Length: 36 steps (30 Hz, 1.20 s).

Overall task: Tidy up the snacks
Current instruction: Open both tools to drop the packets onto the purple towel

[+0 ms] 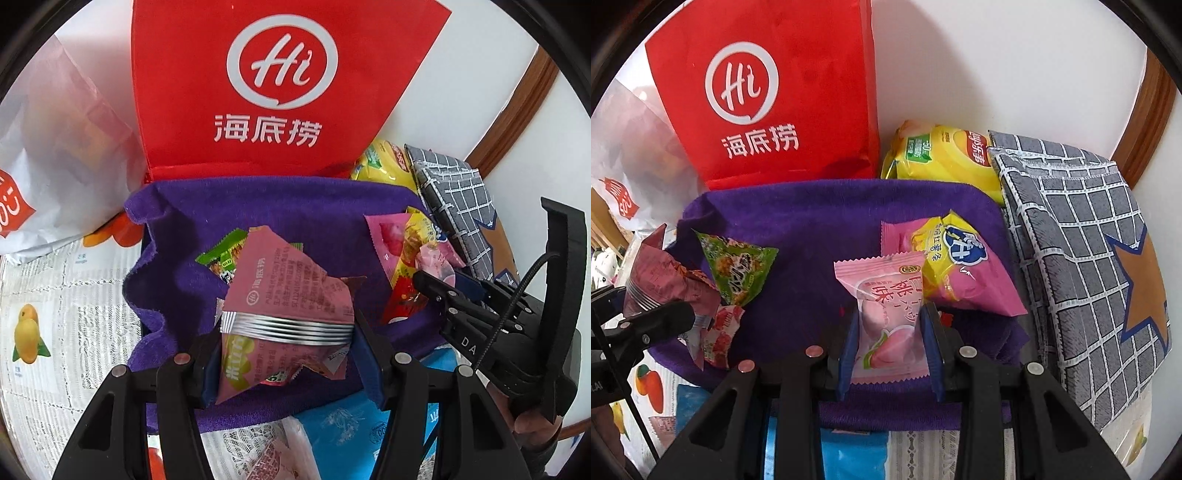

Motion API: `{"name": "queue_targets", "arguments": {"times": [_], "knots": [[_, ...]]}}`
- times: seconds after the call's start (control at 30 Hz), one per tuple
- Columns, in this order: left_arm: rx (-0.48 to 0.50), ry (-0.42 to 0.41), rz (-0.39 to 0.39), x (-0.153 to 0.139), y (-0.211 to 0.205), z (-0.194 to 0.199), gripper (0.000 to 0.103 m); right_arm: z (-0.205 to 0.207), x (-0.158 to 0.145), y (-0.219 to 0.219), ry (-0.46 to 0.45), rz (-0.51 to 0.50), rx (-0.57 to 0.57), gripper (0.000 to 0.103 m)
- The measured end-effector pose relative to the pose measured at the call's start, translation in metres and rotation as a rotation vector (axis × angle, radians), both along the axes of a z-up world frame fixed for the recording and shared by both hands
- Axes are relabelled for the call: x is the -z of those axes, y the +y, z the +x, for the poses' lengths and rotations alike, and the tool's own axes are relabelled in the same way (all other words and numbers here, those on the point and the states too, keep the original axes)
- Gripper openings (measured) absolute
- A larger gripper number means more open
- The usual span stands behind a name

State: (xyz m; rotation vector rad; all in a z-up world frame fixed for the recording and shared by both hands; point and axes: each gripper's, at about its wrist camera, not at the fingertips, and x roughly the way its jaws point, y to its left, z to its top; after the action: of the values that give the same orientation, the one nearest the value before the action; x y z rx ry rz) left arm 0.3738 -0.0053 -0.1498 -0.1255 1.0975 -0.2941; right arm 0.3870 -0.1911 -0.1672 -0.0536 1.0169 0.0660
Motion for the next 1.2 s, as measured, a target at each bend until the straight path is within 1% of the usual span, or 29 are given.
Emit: {"name": "queue_targets", "arguments": {"times": [0.4, 0.57, 0.63, 0.67, 0.83, 0.9, 0.97, 1.03, 1.1, 1.2], "knots": [[0.006, 0.027, 0.003, 0.012, -0.008, 0.006, 0.058, 0.002, 0.000, 0.001, -0.005, -0.040, -0.009, 0.034], [0.012, 0.031, 0.001, 0.014, -0.008, 0.006, 0.059, -0.001, 0.001, 0.000, -0.005, -0.051, -0.007, 0.038], [0.016, 0.030, -0.002, 0.014, -0.010, 0.006, 0.059, -0.002, 0.000, -0.001, -0.010, -0.054, -0.004, 0.045], [0.018, 0.029, -0.001, 0.015, -0.010, 0.006, 0.059, -0.003, -0.001, -0.002, -0.016, -0.055, -0.002, 0.047], [0.026, 0.045, 0.002, 0.017, -0.012, 0.007, 0.060, -0.011, -0.005, -0.002, -0.046, -0.058, -0.004, 0.068], [0.030, 0.049, 0.002, 0.017, -0.012, 0.007, 0.061, -0.015, -0.008, -0.002, -0.059, -0.068, -0.002, 0.073], [0.025, 0.044, 0.002, 0.015, -0.011, 0.006, 0.066, -0.018, -0.010, -0.002, -0.069, -0.076, -0.001, 0.074], [0.011, 0.031, 0.015, 0.012, -0.011, 0.004, 0.079, -0.020, -0.013, -0.004, -0.078, -0.079, 0.006, 0.074], [0.003, 0.019, 0.029, 0.009, -0.010, 0.003, 0.085, -0.022, -0.017, -0.007, -0.084, -0.072, 0.021, 0.075], [0.007, 0.002, 0.041, 0.003, -0.012, -0.002, 0.085, -0.028, -0.023, -0.010, -0.092, -0.059, 0.034, 0.075]]}}
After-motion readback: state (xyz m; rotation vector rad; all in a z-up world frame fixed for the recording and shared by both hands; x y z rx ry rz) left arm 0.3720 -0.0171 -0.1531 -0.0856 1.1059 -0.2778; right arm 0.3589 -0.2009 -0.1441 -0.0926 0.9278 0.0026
